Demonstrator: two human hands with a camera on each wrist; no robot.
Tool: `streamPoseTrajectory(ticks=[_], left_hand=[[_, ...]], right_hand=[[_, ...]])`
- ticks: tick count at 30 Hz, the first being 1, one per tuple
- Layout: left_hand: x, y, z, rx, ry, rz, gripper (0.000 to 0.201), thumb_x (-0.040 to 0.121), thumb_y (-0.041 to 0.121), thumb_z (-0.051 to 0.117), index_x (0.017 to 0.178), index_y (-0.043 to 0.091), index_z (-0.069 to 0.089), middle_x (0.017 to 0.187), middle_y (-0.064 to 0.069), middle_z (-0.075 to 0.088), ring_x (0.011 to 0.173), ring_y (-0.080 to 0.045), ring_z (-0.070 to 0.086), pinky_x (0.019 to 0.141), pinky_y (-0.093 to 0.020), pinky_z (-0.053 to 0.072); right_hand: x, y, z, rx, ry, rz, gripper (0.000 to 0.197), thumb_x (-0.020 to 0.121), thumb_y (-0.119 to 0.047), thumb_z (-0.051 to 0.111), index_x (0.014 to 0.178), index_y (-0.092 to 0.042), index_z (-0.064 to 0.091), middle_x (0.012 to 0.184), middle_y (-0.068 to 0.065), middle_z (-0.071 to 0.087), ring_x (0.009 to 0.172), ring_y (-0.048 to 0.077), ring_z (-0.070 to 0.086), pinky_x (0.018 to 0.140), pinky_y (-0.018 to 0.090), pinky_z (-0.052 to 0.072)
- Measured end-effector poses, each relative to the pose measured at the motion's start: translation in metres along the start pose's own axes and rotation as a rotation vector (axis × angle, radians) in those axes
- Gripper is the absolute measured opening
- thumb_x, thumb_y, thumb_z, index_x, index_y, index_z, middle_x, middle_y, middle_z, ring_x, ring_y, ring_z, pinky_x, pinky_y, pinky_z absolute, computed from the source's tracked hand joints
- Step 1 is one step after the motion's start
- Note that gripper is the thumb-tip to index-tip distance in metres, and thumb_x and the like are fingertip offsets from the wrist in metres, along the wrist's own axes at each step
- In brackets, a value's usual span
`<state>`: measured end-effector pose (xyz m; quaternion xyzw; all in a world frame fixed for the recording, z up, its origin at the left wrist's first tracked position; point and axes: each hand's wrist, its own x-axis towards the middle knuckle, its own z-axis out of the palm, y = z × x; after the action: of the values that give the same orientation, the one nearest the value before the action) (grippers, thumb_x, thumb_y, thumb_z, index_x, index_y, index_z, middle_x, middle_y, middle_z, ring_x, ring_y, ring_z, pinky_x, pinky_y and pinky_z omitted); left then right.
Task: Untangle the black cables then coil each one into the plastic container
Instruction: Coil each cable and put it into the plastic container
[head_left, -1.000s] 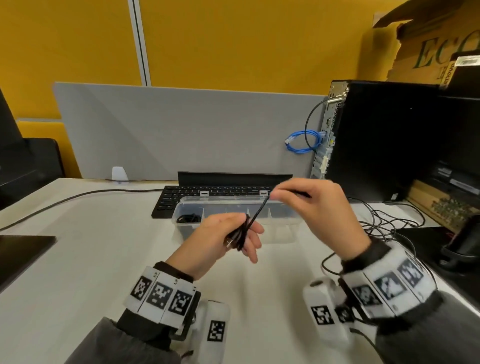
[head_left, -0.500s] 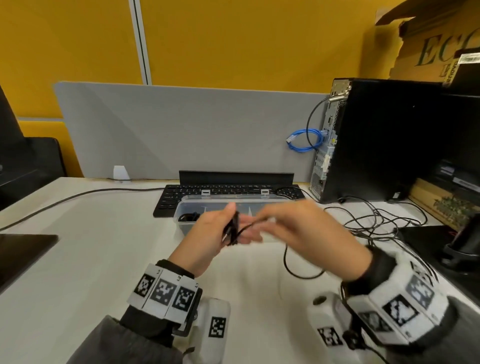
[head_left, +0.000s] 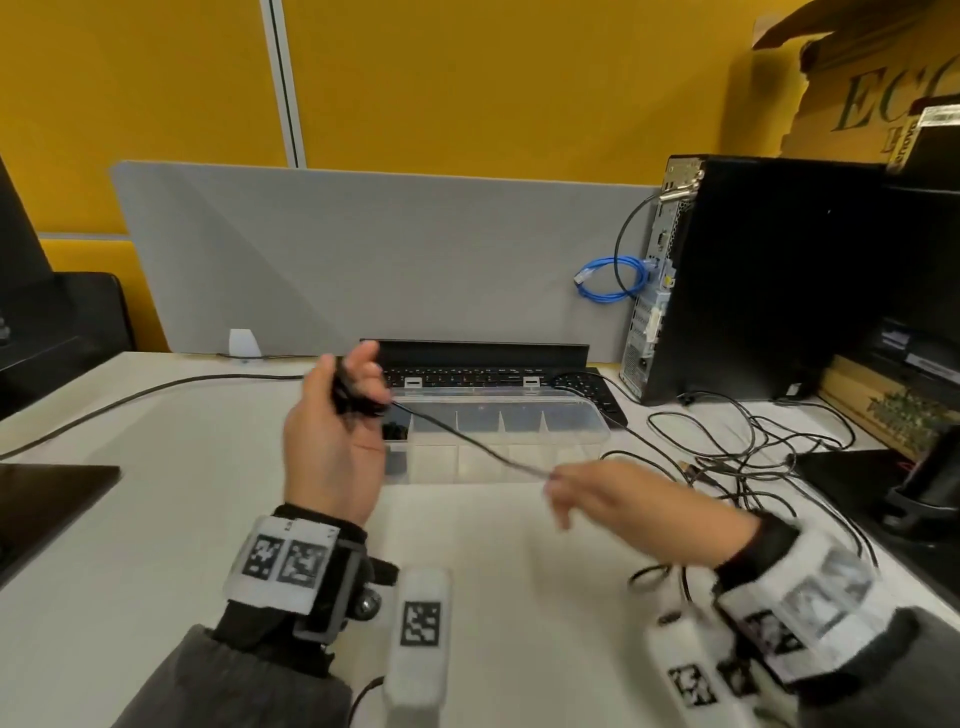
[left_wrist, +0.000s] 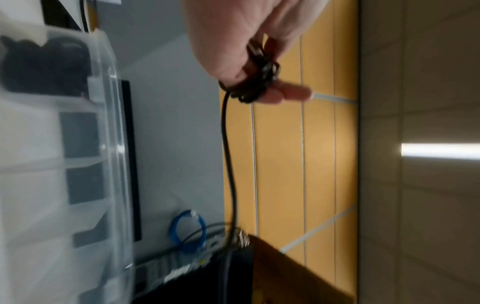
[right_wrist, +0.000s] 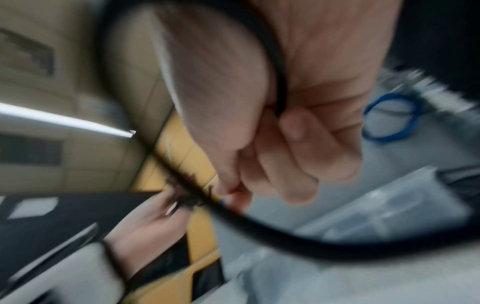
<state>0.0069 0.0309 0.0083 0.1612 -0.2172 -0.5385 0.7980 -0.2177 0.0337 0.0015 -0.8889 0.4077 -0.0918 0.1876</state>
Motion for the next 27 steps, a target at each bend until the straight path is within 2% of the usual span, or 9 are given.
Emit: streamPoseTrajectory(ticks=[6, 8, 11, 15, 17, 19, 22, 24, 27], left_hand=[[0.009, 0.022, -0.011, -0.106, 0.106, 0.153, 0.025, 0.097, 0.013, 0.035, 0.077, 0.013, 0.048, 0.058, 0.007, 0.052, 0.043, -0.004, 0.042, 0.047, -0.013, 0.038], [0.006, 0.020, -0.008, -0.042, 0.088, 0.133, 0.028, 0.099, 0.017, 0.034, 0.074, 0.014, 0.049, 0.056, 0.007, 0.052, 0.043, -0.005, 0.041, 0.046, -0.013, 0.037], [-0.001, 0.008, -0.003, 0.108, -0.011, -0.021, 0.030, 0.099, 0.022, 0.035, 0.074, 0.014, 0.048, 0.055, 0.005, 0.049, 0.040, -0.006, 0.038, 0.043, -0.013, 0.036], [-0.018, -0.010, 0.009, 0.311, -0.266, -0.302, 0.033, 0.090, 0.027, 0.041, 0.064, 0.012, 0.055, 0.051, 0.001, 0.044, 0.033, -0.006, 0.037, 0.037, -0.014, 0.035], [-0.027, -0.015, 0.014, 0.368, -0.378, -0.383, 0.037, 0.085, 0.030, 0.041, 0.057, 0.011, 0.058, 0.048, 0.000, 0.043, 0.029, -0.005, 0.037, 0.037, -0.015, 0.034], [-0.031, -0.015, 0.014, 0.335, -0.415, -0.425, 0.039, 0.083, 0.031, 0.042, 0.055, 0.011, 0.061, 0.045, 0.000, 0.044, 0.026, -0.005, 0.036, 0.037, -0.015, 0.036], [-0.026, -0.011, 0.010, 0.137, -0.481, -0.506, 0.028, 0.076, 0.036, 0.065, 0.062, 0.011, 0.066, 0.047, 0.004, 0.050, 0.026, -0.002, 0.040, 0.041, -0.013, 0.042], [-0.024, -0.011, 0.008, 0.081, -0.553, -0.538, 0.027, 0.072, 0.037, 0.074, 0.066, 0.011, 0.067, 0.048, 0.006, 0.052, 0.027, -0.003, 0.042, 0.043, -0.012, 0.042], [-0.028, -0.012, 0.007, 0.117, -0.553, -0.559, 0.038, 0.084, 0.040, 0.057, 0.062, 0.011, 0.067, 0.044, 0.005, 0.050, 0.024, -0.002, 0.041, 0.040, -0.012, 0.042]], right_hand=[[-0.045, 0.086, -0.066, -0.262, 0.273, 0.508, 0.032, 0.100, -0.027, 0.035, 0.071, -0.034, 0.047, 0.072, -0.007, 0.053, 0.073, 0.017, 0.053, 0.068, 0.026, 0.041], [-0.056, 0.100, -0.072, -0.366, 0.243, 0.709, 0.034, 0.100, -0.038, 0.032, 0.081, -0.021, 0.056, 0.081, 0.002, 0.060, 0.079, 0.021, 0.058, 0.076, 0.035, 0.045], [-0.054, 0.088, -0.069, -0.596, 0.202, 0.844, 0.033, 0.098, -0.046, 0.028, 0.110, -0.024, 0.049, 0.106, 0.004, 0.060, 0.099, 0.022, 0.058, 0.084, 0.037, 0.045], [-0.020, 0.028, -0.043, -0.294, 0.363, 0.325, 0.070, 0.082, -0.062, 0.036, 0.145, -0.036, 0.018, 0.145, -0.006, 0.036, 0.134, 0.015, 0.032, 0.108, 0.042, 0.033], [-0.003, -0.006, -0.022, -0.060, 0.307, 0.049, 0.058, 0.085, -0.058, 0.037, 0.140, -0.039, 0.031, 0.141, -0.013, 0.043, 0.129, 0.002, 0.036, 0.109, 0.031, 0.031], [0.011, -0.024, 0.002, 0.109, 0.367, -0.111, 0.025, 0.095, -0.039, 0.042, 0.113, -0.033, 0.058, 0.107, -0.010, 0.066, 0.099, -0.002, 0.057, 0.090, 0.017, 0.041], [0.023, -0.033, 0.029, 0.276, 0.572, -0.129, 0.013, 0.098, -0.024, 0.043, 0.098, -0.034, 0.052, 0.082, -0.009, 0.061, 0.074, 0.006, 0.057, 0.067, 0.015, 0.042], [0.028, -0.031, 0.036, 0.259, 0.723, -0.087, 0.030, 0.093, -0.030, 0.049, 0.120, -0.040, 0.039, 0.102, -0.015, 0.046, 0.093, -0.001, 0.048, 0.074, 0.013, 0.041], [0.038, -0.030, 0.035, 0.076, 0.767, -0.085, 0.046, 0.090, -0.037, 0.049, 0.134, -0.035, 0.037, 0.123, -0.011, 0.039, 0.116, 0.002, 0.033, 0.092, 0.019, 0.038]])
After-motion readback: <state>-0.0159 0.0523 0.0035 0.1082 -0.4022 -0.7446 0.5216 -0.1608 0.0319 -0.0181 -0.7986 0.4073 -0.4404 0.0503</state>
